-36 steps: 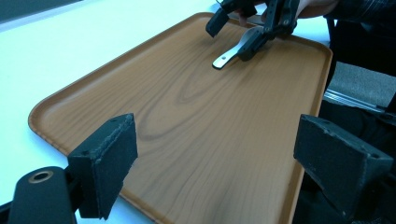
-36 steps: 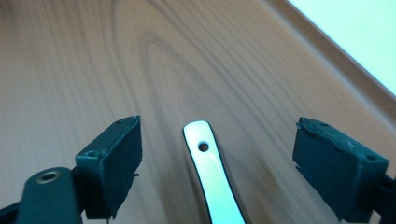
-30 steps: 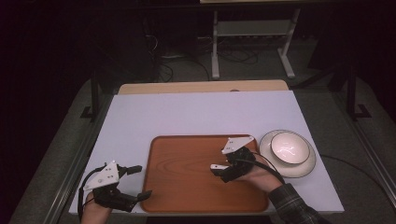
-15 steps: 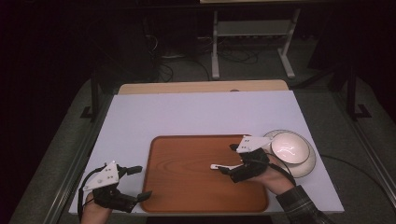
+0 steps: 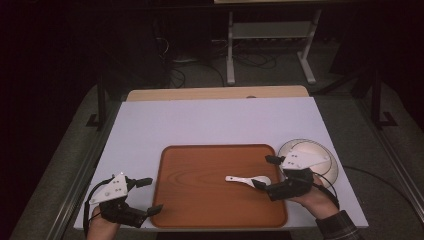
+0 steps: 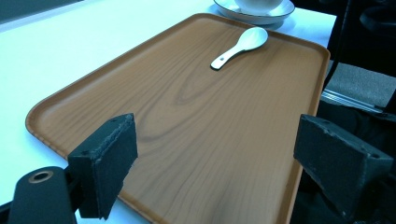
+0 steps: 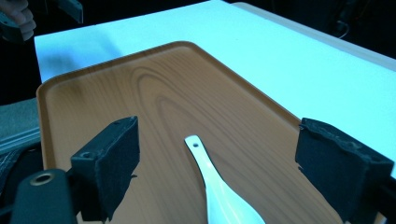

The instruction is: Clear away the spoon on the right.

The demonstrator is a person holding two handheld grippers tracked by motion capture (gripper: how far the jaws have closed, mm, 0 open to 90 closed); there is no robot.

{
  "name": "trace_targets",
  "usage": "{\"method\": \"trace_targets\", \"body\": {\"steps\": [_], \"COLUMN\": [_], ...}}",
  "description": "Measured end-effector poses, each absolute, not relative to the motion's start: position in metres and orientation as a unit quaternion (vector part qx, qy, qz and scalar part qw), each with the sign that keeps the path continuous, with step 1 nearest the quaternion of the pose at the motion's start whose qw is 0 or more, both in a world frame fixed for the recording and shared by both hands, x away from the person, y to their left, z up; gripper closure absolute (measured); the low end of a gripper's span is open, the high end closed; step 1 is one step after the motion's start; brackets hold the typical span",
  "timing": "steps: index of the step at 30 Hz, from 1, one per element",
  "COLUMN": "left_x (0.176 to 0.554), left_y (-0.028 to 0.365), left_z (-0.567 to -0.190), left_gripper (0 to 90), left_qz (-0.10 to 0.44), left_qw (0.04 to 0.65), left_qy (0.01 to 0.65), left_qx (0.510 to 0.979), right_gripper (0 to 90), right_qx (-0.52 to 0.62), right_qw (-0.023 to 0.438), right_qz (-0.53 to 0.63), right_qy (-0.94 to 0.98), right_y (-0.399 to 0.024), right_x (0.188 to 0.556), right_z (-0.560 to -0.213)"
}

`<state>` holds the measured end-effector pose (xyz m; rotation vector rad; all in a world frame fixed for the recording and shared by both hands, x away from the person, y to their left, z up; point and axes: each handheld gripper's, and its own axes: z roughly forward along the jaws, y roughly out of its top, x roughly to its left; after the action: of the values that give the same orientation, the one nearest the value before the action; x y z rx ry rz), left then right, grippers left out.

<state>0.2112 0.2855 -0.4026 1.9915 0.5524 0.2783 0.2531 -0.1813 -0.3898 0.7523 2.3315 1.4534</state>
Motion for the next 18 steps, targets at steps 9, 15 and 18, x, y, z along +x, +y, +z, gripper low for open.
{"method": "trace_targets", "body": {"steps": [9, 15, 18], "left_x": [0.212, 0.212, 0.212], "left_y": [0.285, 0.284, 0.284], "left_z": [-0.404, -0.404, -0.404], "left_gripper": [13.1, 13.1, 13.1], "left_qz": [0.111, 0.111, 0.110], "left_qw": [0.501, 0.501, 0.501], "left_qy": [0.228, 0.229, 0.229], "left_qx": [0.827, 0.828, 0.827], "right_gripper": [13.2, 13.2, 13.3], "right_qx": [0.286, 0.289, 0.291], "right_qw": [0.163, 0.174, 0.175], "right_qz": [0.521, 0.524, 0.522], "right_qy": [0.788, 0.782, 0.782], "right_y": [-0.217, -0.236, -0.244], "right_x": [0.233, 0.219, 0.214], "right_z": [-0.388, -0.389, -0.392]}}
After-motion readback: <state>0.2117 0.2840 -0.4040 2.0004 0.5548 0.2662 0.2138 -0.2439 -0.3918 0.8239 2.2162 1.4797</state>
